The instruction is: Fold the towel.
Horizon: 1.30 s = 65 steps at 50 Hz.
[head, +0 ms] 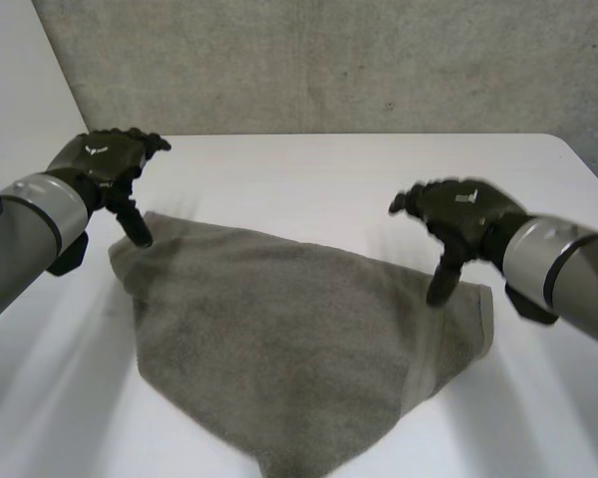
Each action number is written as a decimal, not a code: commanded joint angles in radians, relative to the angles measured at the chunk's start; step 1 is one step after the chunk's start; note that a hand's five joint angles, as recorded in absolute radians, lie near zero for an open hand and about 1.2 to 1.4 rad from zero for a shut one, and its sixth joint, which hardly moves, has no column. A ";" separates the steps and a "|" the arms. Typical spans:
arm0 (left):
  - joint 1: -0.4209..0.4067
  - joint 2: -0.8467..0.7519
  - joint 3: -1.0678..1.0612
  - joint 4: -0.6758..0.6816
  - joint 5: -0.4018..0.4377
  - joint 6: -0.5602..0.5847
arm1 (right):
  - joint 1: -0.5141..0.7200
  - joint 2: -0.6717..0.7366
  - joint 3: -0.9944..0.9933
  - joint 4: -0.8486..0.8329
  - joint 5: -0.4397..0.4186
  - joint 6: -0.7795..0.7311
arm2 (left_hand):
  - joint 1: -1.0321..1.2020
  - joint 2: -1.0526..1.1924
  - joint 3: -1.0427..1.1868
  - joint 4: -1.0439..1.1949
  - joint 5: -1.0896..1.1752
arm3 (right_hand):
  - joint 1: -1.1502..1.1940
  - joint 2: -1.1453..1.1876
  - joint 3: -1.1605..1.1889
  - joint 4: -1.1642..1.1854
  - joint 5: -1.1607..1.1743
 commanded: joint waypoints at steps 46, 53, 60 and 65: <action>0.107 -0.287 -0.011 0.153 0.175 0.097 | -0.220 0.166 0.342 -0.374 0.044 0.057 | 0.064 0.067 0.065 0.066 0.030 | 0.049 0.028 0.033 0.015 0.044; 0.104 -0.289 -0.028 0.153 0.175 0.097 | -0.220 0.207 0.331 -0.386 0.040 0.043 | 0.064 0.067 0.065 0.066 0.030 | 0.445 0.423 0.429 0.411 0.440; 0.105 -0.297 -0.028 0.153 0.171 0.100 | -0.220 0.227 0.325 -0.406 0.035 0.035 | 0.070 0.073 0.071 0.072 0.036 | 0.867 0.846 0.851 0.833 0.862; 0.105 -0.319 -0.026 0.153 0.168 0.106 | -0.220 0.218 0.334 -0.444 0.032 0.035 | 0.120 0.123 0.121 0.122 0.086 | 1.167 1.145 1.150 1.133 1.162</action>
